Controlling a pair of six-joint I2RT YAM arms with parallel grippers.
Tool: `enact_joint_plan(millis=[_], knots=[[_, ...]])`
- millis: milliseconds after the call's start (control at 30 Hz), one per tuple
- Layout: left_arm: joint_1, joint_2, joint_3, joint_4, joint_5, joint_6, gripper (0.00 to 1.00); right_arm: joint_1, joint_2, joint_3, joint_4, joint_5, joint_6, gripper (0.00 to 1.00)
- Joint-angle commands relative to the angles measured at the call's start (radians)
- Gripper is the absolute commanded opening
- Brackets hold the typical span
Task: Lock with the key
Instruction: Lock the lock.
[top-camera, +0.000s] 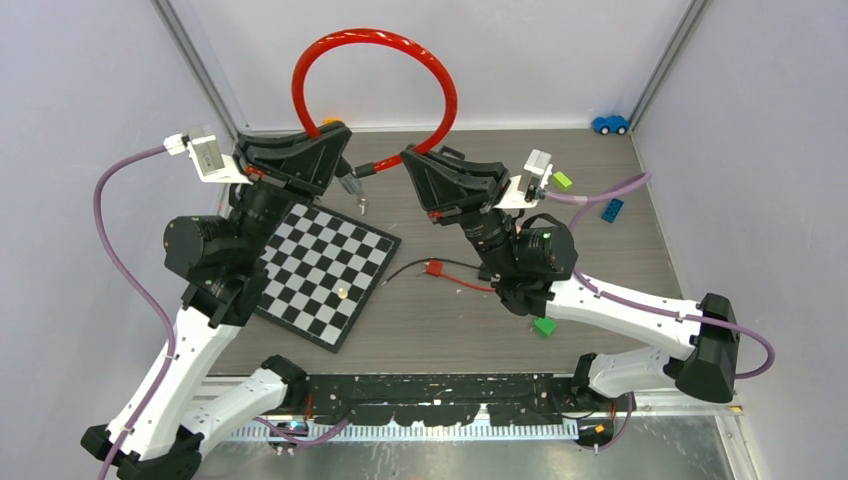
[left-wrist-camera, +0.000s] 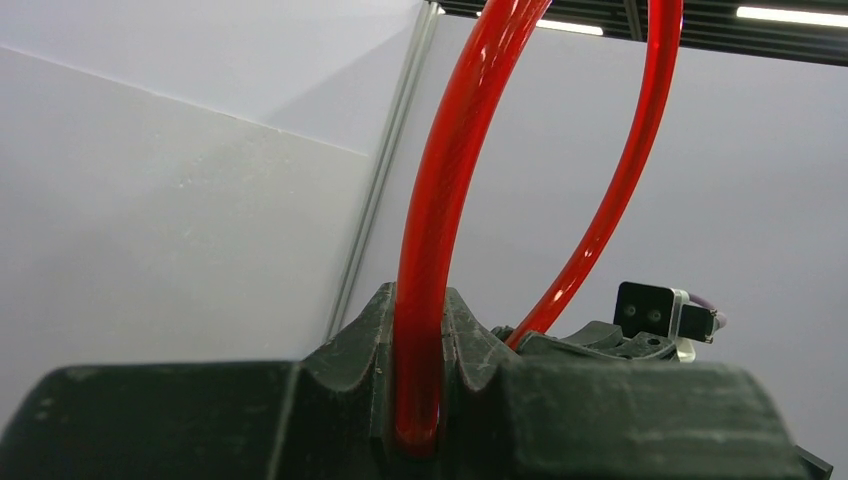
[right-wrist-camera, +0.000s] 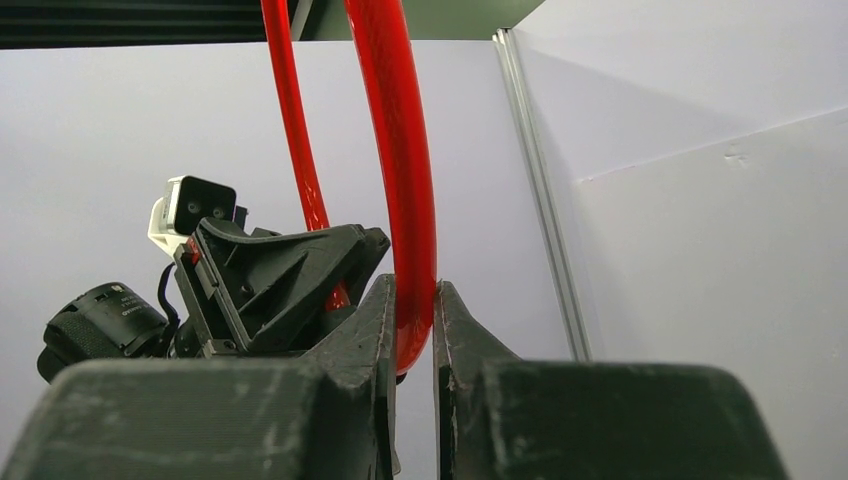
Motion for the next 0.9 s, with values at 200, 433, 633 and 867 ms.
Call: enact_joint_plan(millis=[200, 433, 633, 867], knots=[[-0.015, 0.002, 0.014, 0.095, 0.051, -0.035, 0.00, 0.046, 0.068, -0.074, 0.005, 0.067, 0.099, 0.01], [-0.015, 0.000, 0.011, 0.100, 0.050, -0.040, 0.00, 0.055, 0.087, -0.085, 0.068, 0.107, 0.175, 0.01], [-0.015, -0.004, 0.005, 0.100, 0.048, -0.040, 0.00, 0.056, 0.094, -0.096, 0.088, 0.108, 0.207, 0.13], [-0.015, -0.009, 0.004, 0.099, 0.045, -0.038, 0.00, 0.056, 0.091, -0.094, 0.088, 0.109, 0.200, 0.26]])
